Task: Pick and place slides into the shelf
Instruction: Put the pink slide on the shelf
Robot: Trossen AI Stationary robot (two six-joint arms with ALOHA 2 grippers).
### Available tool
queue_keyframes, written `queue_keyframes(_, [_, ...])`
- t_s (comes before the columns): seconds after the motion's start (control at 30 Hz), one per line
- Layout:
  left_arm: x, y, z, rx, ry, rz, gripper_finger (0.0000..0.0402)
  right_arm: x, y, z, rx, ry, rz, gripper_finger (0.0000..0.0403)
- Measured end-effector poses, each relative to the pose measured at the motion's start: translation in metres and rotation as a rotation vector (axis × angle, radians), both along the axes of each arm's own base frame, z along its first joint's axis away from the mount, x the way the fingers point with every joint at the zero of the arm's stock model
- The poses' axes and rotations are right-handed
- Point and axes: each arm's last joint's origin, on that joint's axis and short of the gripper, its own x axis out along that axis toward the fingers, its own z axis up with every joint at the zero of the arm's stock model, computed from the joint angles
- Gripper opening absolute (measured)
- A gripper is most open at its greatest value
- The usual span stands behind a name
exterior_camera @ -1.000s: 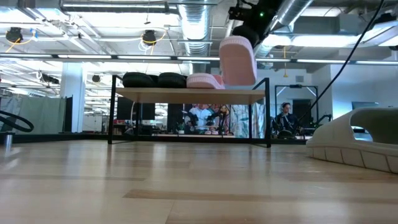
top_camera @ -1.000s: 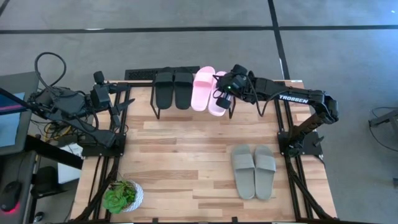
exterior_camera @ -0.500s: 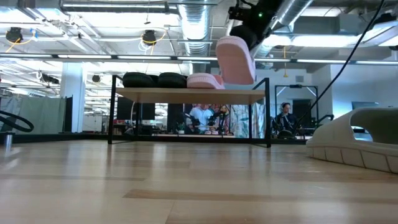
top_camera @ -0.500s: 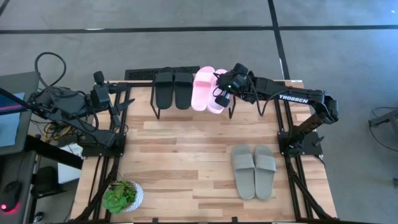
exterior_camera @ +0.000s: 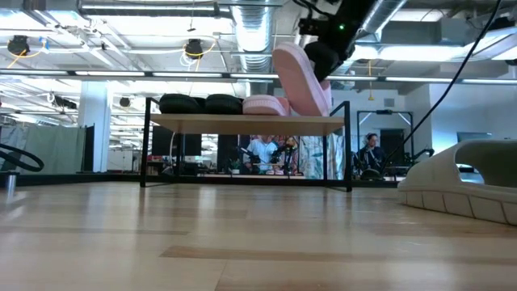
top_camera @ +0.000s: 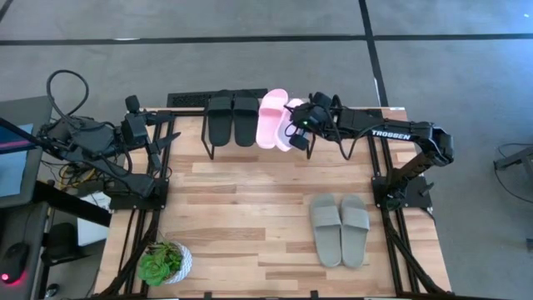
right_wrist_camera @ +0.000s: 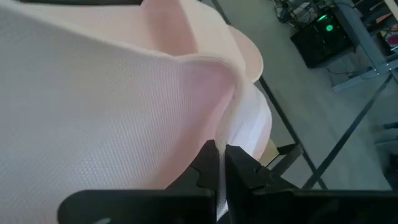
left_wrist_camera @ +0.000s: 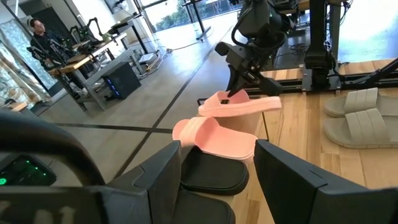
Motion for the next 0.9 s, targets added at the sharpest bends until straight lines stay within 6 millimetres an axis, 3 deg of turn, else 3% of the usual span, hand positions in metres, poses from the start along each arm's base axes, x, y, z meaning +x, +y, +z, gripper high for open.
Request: queue_keyframes(0.9, [0.000,0.000,0.000,-0.001,-0.005,0.000,0.0192,-0.020,0.015,0.006,-0.023,0.163,0.082,0.0000])
